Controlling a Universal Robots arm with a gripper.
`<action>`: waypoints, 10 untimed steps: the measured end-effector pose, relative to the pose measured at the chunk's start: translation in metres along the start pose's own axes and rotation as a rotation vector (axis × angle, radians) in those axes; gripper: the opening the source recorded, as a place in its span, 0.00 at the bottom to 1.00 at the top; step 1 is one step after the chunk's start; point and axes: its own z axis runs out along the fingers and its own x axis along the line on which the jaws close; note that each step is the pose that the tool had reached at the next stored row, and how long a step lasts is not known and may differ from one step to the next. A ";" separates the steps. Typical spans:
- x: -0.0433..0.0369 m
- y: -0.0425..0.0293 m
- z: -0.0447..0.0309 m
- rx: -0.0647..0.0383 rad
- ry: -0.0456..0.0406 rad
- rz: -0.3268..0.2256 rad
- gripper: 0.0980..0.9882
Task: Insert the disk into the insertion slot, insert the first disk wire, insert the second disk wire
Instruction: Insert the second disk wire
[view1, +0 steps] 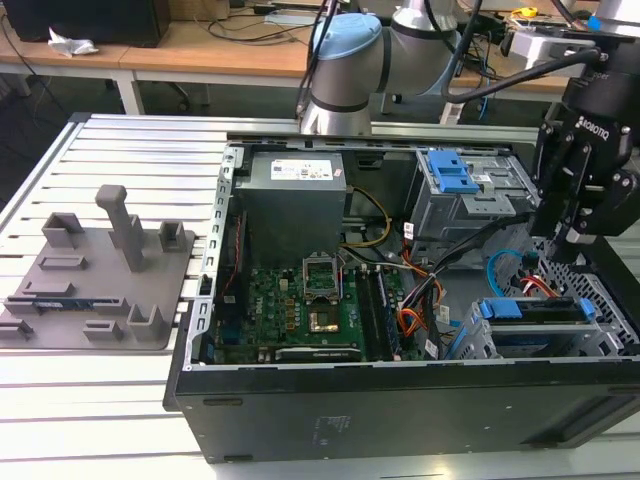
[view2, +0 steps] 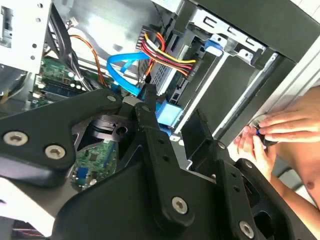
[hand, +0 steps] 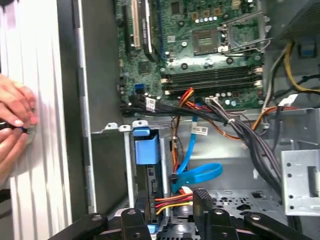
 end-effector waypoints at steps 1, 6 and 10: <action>-0.0006 0.0010 0.0009 0.002 0.0012 -0.002 0.43; -0.0018 0.0038 0.0034 0.008 0.0089 -0.015 0.43; -0.0024 0.0052 0.0044 0.012 0.0171 -0.023 0.43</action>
